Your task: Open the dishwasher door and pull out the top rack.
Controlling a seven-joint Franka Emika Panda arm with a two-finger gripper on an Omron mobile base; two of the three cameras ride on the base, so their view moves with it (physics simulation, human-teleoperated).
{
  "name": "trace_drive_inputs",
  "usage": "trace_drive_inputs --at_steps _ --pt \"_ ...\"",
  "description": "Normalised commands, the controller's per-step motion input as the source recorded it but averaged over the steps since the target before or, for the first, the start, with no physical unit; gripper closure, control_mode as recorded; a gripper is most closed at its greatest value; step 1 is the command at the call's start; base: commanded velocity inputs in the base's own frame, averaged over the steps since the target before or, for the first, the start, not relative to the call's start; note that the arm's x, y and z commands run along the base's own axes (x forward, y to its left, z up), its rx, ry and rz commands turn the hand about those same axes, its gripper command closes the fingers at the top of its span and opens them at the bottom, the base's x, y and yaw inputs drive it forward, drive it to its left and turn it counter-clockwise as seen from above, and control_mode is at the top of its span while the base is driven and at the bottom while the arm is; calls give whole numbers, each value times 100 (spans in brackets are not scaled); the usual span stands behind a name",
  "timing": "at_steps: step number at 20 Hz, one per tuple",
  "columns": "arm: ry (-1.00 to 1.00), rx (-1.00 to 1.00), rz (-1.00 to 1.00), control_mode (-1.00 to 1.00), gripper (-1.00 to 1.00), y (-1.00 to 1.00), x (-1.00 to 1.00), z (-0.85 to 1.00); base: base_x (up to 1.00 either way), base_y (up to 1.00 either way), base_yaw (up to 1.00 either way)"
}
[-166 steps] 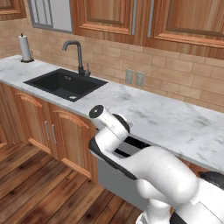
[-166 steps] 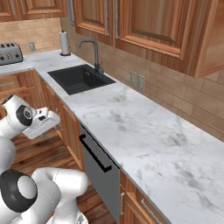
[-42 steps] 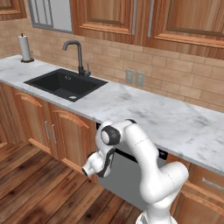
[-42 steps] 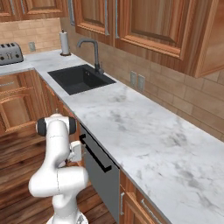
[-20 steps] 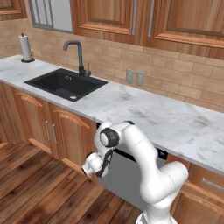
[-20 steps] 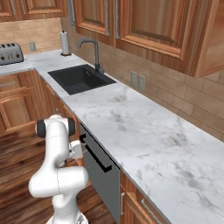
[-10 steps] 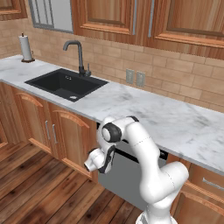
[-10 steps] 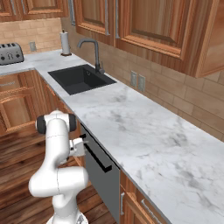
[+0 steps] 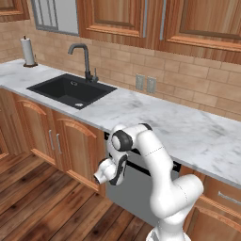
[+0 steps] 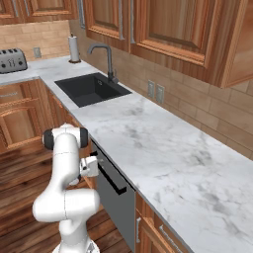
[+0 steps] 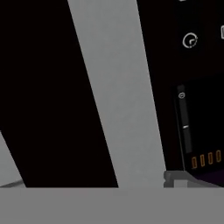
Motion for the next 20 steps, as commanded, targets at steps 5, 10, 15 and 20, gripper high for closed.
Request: trace_drive_inputs --at_steps 5,10,15,20 --pt "0 3 0 -100 100 0 1 -1 0 0 0" --pt "0 10 -2 -100 100 13 -16 -14 0 0 0" --pt "0 14 -4 -100 100 43 -51 -26 0 0 0" --pt "0 12 -5 -100 100 58 -59 -30 0 0 0"
